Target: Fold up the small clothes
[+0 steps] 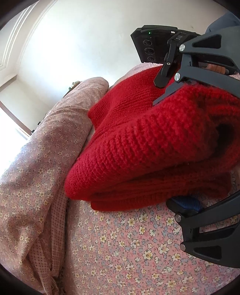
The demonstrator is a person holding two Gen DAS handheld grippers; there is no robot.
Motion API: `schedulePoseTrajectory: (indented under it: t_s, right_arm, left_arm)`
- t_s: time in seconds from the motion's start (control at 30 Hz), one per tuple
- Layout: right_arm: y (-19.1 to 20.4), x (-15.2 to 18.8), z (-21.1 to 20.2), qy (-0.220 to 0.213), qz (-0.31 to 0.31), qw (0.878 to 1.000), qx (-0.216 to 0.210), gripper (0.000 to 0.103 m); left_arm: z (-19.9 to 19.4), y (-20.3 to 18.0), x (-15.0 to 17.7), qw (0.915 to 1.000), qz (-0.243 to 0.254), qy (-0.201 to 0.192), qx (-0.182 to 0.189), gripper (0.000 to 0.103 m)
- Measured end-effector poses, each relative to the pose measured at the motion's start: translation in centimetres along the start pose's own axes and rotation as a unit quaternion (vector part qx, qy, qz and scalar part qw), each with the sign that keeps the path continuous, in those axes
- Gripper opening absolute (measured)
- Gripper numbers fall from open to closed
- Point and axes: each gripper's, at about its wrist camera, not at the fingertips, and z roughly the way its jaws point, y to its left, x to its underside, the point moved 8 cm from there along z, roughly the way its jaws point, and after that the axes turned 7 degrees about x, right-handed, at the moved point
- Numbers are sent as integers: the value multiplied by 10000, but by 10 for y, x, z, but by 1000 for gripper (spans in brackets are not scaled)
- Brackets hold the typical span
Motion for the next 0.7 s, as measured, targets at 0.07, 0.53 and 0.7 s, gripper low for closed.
schedulePoseTrajectory:
  t_s: [0.07,0.53,0.7]
  right_arm:
    - [1,0,-1,6,25,9999,160,88]
    - [37,-20,-78,-545,-21,9939,963,93]
    - [88,-34,-128,-1251,-635,9858,919,98]
  left_arm:
    - [-5,1,-2,10000,5,-25,-36,82]
    - [-95,-59,-23,9886,878,-686,-1016,90]
    - [-130,-96,-42,9838,1030,-1070,-1004,93]
